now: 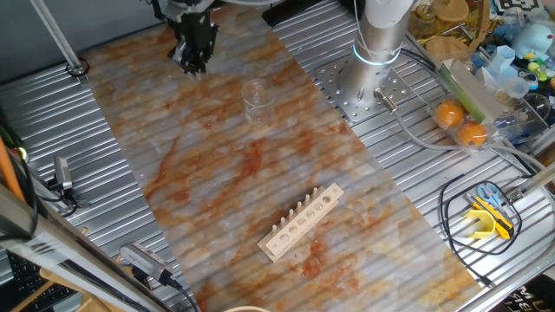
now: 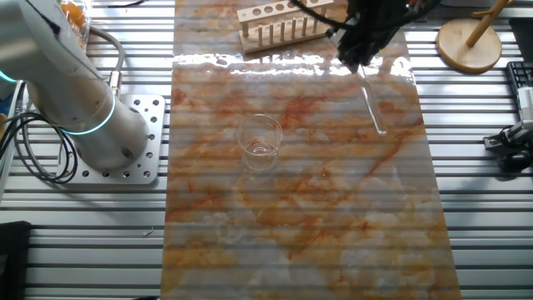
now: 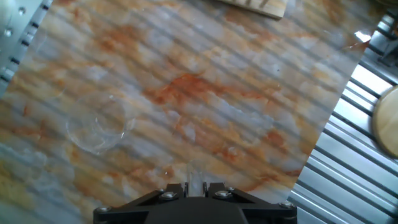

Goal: Pour out the test tube

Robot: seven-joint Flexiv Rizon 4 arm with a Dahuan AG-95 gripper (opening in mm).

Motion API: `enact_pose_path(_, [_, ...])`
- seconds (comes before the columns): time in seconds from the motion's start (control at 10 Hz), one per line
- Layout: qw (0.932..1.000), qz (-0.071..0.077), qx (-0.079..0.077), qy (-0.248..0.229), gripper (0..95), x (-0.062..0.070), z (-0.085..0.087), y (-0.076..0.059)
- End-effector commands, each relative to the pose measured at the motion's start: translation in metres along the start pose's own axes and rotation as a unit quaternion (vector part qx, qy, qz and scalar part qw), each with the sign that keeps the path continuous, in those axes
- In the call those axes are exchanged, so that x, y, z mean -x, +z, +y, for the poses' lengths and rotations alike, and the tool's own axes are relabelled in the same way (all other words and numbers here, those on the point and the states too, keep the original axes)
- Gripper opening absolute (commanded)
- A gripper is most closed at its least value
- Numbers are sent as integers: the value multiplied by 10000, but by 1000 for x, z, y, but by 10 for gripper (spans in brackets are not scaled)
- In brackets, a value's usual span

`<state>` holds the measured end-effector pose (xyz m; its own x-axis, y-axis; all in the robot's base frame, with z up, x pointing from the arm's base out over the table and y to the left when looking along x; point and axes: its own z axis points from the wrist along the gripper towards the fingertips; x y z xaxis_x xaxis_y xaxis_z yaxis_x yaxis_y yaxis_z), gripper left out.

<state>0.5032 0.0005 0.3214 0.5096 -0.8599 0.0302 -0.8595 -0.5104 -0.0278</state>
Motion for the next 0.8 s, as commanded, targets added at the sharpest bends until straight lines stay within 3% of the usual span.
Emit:
enact_pose_path(0.1, [10000,-60,2,21,0,0,-1,0])
enact_pose_path(0.8, [9995,-83,-15,298,0,0,-3,2])
